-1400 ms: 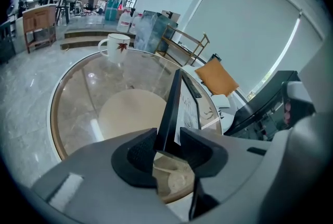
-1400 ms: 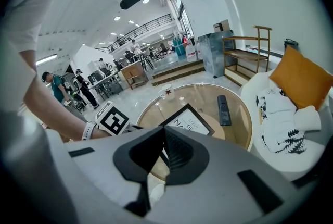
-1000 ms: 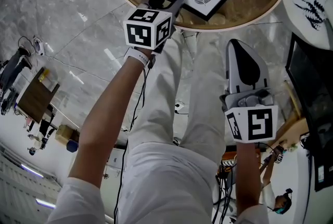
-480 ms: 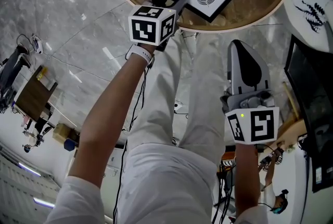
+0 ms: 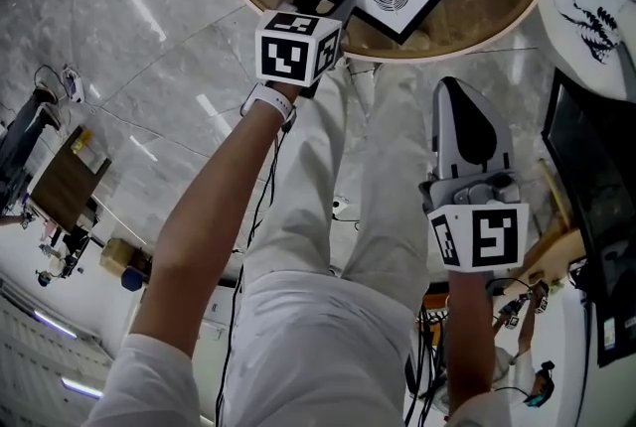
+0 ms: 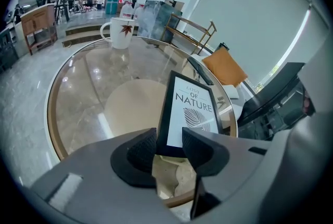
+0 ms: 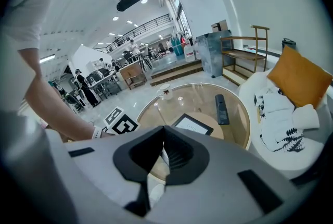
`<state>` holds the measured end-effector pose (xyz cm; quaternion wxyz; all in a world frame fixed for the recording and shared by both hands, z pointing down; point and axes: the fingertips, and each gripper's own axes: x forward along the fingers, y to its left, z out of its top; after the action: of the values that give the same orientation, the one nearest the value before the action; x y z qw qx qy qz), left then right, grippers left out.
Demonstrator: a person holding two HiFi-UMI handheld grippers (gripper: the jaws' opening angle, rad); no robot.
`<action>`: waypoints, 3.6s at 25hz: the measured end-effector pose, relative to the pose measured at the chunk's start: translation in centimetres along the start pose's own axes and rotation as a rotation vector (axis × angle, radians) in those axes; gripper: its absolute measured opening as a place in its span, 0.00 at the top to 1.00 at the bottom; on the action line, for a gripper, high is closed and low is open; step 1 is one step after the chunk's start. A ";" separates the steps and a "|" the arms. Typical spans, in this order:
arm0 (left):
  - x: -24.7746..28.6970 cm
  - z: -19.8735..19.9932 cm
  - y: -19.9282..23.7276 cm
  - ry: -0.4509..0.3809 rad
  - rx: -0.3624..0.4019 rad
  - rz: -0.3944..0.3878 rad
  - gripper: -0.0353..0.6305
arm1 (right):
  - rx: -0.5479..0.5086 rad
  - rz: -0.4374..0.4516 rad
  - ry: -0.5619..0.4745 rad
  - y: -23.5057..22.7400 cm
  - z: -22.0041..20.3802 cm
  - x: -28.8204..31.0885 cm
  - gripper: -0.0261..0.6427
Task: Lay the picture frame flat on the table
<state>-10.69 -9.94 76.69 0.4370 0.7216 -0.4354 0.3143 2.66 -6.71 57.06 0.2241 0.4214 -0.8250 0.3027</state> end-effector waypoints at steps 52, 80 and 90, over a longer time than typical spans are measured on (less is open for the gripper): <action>-46.9 17.5 -24.1 -0.481 0.121 0.024 0.94 | -0.118 -0.088 -0.210 6.0 22.4 -28.5 0.95; -50.1 19.2 -28.4 -0.498 0.287 -0.076 0.94 | -0.139 -0.092 -0.364 8.1 26.5 -33.4 0.95; -50.4 19.0 -28.0 -0.503 0.281 -0.096 0.94 | -0.150 -0.123 -0.339 8.7 25.8 -33.1 0.95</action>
<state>-5.36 -2.65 16.70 0.2255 0.8502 -0.4475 0.1616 10.48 -1.94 15.15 0.1307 0.4981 -0.8439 0.1505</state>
